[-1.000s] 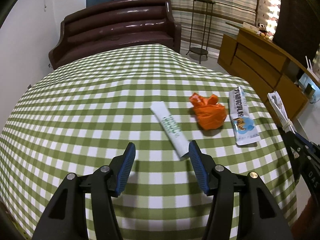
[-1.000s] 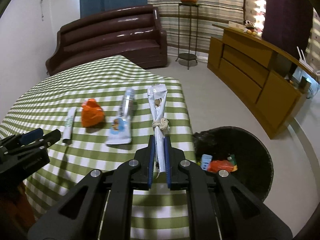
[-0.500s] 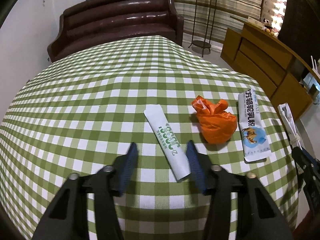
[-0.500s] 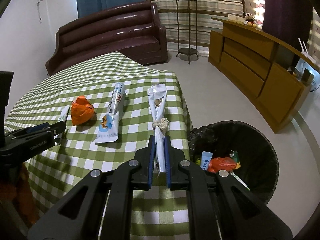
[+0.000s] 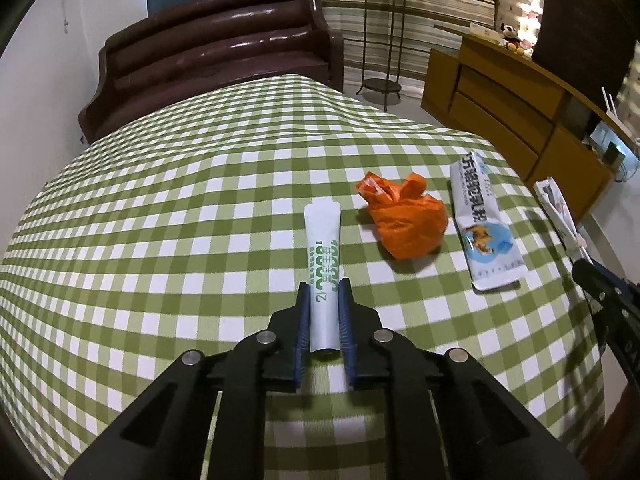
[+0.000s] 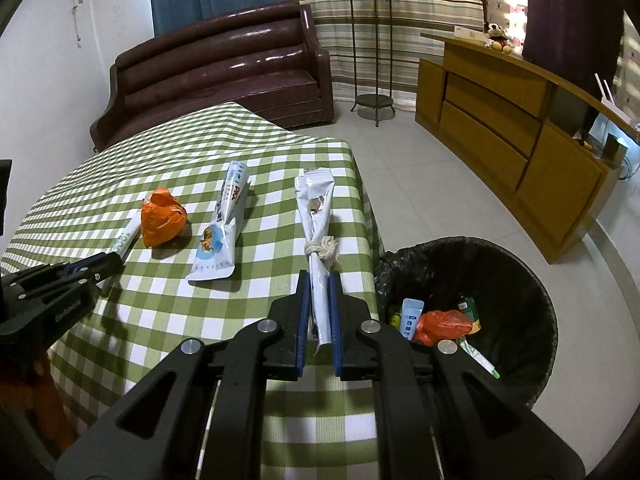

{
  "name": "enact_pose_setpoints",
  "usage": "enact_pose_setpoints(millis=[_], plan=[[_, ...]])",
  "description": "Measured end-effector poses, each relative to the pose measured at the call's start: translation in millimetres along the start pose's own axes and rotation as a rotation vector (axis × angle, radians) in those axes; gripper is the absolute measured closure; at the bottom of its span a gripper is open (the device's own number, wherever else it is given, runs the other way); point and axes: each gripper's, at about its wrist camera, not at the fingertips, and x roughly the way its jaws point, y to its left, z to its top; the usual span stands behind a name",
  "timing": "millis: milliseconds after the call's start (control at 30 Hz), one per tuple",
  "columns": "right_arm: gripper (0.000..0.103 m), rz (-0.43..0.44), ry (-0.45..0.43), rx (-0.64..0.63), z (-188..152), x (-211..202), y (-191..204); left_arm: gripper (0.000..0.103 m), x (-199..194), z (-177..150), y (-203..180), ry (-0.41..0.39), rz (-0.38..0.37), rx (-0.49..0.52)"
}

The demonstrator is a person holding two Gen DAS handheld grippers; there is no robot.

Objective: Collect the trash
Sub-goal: 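Lift both held tubes from the table and carry them over the black bin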

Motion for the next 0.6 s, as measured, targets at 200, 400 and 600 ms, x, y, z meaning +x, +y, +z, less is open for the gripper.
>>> enact_pose_setpoints(millis=[200,400,600], plan=[[0.094,-0.005,-0.008,-0.003,0,-4,-3,0.090,-11,-12,1,-0.011,-0.006,-0.002],[0.094,-0.015,-0.017,-0.007,-3,-12,-6,0.090,-25,-19,-1,-0.030,-0.004,0.001],[0.094,-0.035,-0.025,-0.006,-11,-23,-8,0.090,-42,-24,-5,-0.053,-0.018,0.008]])
